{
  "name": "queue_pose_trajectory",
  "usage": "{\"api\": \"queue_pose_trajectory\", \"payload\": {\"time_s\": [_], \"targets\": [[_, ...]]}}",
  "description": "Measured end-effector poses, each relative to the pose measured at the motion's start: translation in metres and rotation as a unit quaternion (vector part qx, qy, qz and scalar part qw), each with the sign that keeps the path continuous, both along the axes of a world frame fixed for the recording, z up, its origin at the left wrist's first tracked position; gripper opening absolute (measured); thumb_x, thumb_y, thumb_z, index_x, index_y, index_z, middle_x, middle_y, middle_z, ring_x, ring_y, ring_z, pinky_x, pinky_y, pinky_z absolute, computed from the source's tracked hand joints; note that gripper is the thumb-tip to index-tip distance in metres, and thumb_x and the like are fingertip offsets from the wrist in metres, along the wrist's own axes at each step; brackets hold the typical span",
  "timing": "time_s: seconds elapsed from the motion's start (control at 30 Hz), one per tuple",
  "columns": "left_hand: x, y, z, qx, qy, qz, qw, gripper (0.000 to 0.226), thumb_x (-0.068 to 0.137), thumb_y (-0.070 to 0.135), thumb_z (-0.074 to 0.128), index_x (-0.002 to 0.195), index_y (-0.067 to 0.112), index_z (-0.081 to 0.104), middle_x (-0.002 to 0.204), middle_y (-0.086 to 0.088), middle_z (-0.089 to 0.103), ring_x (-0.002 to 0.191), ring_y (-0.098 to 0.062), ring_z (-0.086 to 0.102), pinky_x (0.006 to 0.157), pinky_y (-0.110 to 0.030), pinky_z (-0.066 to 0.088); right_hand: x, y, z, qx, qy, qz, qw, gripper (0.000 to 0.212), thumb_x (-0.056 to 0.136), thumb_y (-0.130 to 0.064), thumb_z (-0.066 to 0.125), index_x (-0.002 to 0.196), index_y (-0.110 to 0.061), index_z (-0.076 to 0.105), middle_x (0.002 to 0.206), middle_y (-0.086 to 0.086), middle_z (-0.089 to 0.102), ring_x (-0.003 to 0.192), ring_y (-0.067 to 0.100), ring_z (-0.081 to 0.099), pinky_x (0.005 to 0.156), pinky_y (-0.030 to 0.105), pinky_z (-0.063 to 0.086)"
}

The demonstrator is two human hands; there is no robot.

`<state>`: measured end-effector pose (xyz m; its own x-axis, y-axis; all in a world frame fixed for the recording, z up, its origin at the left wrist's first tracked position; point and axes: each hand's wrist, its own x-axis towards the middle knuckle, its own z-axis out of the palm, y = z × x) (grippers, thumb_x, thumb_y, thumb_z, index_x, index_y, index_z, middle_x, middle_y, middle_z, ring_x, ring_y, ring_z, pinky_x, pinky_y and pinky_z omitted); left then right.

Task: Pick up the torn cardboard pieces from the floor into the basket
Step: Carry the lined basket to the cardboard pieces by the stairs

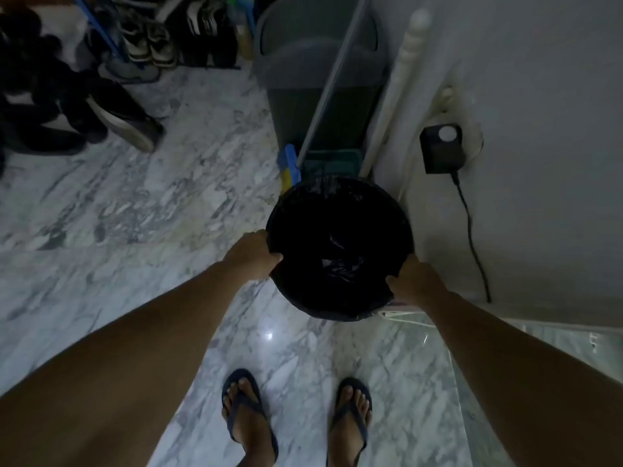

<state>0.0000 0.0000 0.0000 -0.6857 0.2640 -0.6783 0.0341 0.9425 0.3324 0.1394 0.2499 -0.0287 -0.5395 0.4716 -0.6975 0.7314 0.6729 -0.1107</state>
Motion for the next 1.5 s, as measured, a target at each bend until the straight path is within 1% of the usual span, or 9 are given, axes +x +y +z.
{"api": "queue_pose_trajectory", "payload": {"time_s": [0.17,0.3,0.53,0.77,0.9,0.97,1.07,1.33,1.5], "targets": [[-0.021,0.008,-0.057,0.016,0.028,0.049,0.998,0.056,0.085,0.028,0.064,0.134,0.008,0.043,0.129,-0.018,0.052,0.113,-0.034,0.055,0.093,-0.041,0.05,-0.001,0.005,-0.033,0.024,0.003,-0.066,0.998,0.078,0.09,-0.023,0.061,0.146,0.005,0.016,0.135,0.024,0.051,0.125,0.037,0.052,0.097,0.037,0.045],[-0.03,0.013,-0.087,0.019,0.022,0.128,0.991,0.055,0.088,0.017,0.06,0.136,0.001,0.039,0.13,-0.022,0.051,0.116,-0.036,0.054,0.092,-0.039,0.05,0.002,0.002,-0.045,0.002,0.104,-0.12,0.987,0.077,0.078,-0.003,0.07,0.141,0.002,0.024,0.132,0.027,0.049,0.121,0.041,0.052,0.097,0.039,0.044],[-0.026,0.004,-0.081,0.028,0.011,0.197,0.98,0.025,0.086,0.01,0.055,0.102,-0.008,0.062,0.098,-0.024,0.063,0.081,-0.032,0.061,0.057,-0.03,0.047,-0.002,-0.004,-0.03,-0.006,0.112,-0.11,0.988,0.087,0.078,-0.001,0.069,0.147,-0.005,0.016,0.133,0.026,0.05,0.123,0.042,0.051,0.099,0.043,0.042],[-0.02,-0.05,0.011,0.073,0.035,0.363,0.928,0.062,0.087,0.051,0.059,0.107,-0.008,0.063,0.101,-0.023,0.067,0.086,-0.037,0.067,0.075,-0.048,0.059,-0.034,-0.024,0.072,-0.021,0.079,-0.108,0.991,0.051,0.09,-0.011,0.061,0.133,0.005,0.038,0.128,0.027,0.054,0.12,0.042,0.053,0.091,0.038,0.045],[-0.012,-0.071,0.08,0.093,0.052,0.453,0.885,0.068,0.094,0.051,0.047,0.135,-0.004,0.045,0.127,-0.024,0.056,0.109,-0.039,0.058,0.091,-0.045,0.052,-0.055,-0.041,0.135,-0.056,0.134,-0.174,0.974,0.013,0.095,-0.009,0.052,0.088,0.001,0.055,0.079,0.013,0.054,0.086,0.034,0.061,0.072,0.029,0.04],[-0.007,-0.08,0.117,0.099,0.077,0.488,0.864,0.065,0.097,0.048,0.042,0.137,-0.003,0.043,0.13,-0.023,0.054,0.113,-0.038,0.056,0.092,-0.04,0.049,-0.068,-0.052,0.17,-0.087,0.147,-0.2,0.965,0.021,0.098,-0.01,0.044,0.086,0.002,0.057,0.092,0.018,0.059,0.077,0.027,0.055,0.072,0.029,0.039],[-0.002,-0.091,0.17,0.115,0.116,0.547,0.821,0.063,0.096,0.048,0.04,0.136,0.0,0.046,0.132,-0.02,0.055,0.116,-0.036,0.055,0.096,-0.04,0.046,-0.084,-0.069,0.224,-0.12,0.188,-0.249,0.942,0.041,0.097,-0.023,0.04,0.123,0.003,0.056,0.131,0.02,0.056,0.117,0.033,0.055,0.092,0.037,0.043],[0.014,-0.128,0.291,0.178,0.161,0.64,0.73,0.074,0.092,0.056,0.038,0.14,0.0,0.041,0.138,-0.021,0.049,0.121,-0.038,0.052,0.101,-0.047,0.045,-0.104,-0.109,0.337,-0.101,0.294,-0.221,0.924,0.068,0.102,-0.049,0.033,0.143,0.005,0.037,0.142,0.023,0.048,0.126,0.037,0.049,0.1,0.037,0.039],[0.03,-0.152,0.348,0.168,0.209,0.636,0.724,0.06,0.097,0.047,0.036,0.131,0.0,0.051,0.134,-0.021,0.053,0.123,-0.038,0.051,0.103,-0.043,0.043,-0.11,-0.132,0.383,-0.114,0.327,-0.173,0.922,0.065,0.103,-0.048,0.032,0.14,0.004,0.041,0.137,0.019,0.052,0.119,0.036,0.053,0.087,0.034,0.04]]}}
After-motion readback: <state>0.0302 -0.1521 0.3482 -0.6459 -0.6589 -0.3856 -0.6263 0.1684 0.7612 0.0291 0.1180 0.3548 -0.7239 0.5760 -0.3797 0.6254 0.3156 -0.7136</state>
